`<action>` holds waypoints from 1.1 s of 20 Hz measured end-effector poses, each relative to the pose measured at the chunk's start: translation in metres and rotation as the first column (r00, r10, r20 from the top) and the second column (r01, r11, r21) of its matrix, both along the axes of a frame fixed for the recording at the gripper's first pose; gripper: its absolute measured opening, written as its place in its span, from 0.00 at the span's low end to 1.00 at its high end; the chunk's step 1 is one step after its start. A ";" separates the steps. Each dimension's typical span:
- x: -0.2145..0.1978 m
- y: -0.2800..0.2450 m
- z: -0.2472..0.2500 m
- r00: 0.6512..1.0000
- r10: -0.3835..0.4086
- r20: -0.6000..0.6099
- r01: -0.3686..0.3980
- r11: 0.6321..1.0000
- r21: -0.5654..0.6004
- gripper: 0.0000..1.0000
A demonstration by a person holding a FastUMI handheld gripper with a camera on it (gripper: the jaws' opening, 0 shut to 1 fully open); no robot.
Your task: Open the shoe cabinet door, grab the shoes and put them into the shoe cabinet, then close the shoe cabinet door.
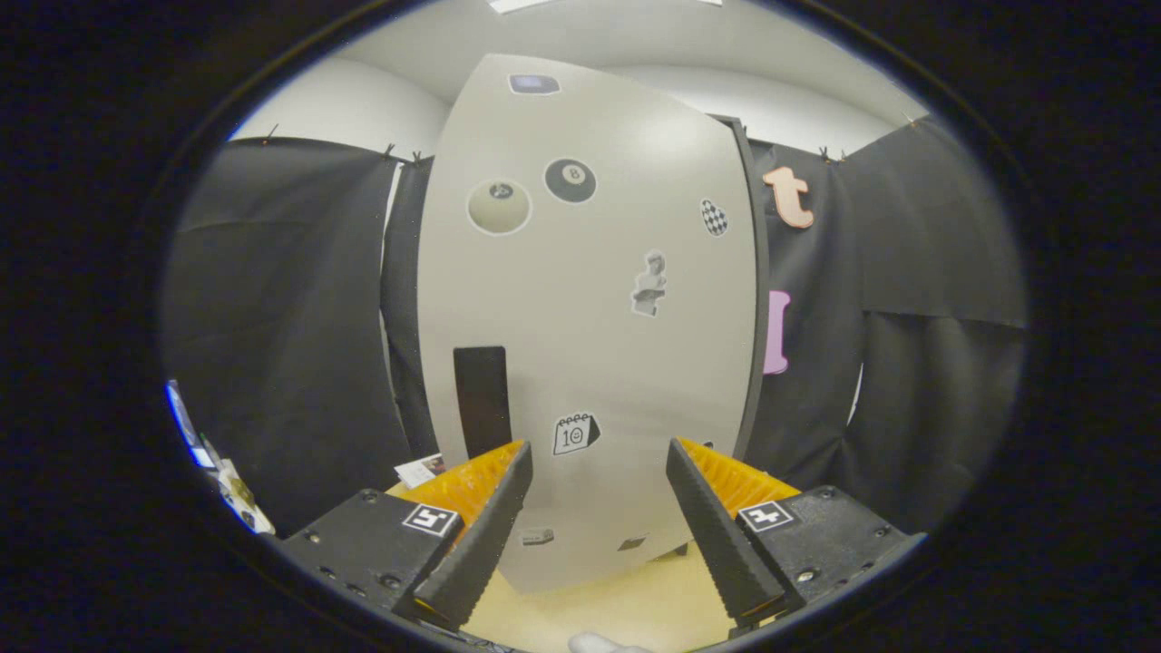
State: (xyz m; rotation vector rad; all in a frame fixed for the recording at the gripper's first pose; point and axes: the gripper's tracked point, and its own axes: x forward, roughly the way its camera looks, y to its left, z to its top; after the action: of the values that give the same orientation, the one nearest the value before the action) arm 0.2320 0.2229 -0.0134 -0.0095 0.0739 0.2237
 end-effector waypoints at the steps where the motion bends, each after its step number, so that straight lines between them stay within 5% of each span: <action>1: -0.002 0.000 -0.001 1.000 -0.002 -0.004 0.002 1.000 0.007 0.97; 22: -0.121 -0.052 -0.002 0.994 -0.110 -0.003 0.110 0.994 0.023 0.97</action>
State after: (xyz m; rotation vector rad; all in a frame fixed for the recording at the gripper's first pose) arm 0.1107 0.1713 -0.0152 0.0175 0.0734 0.1140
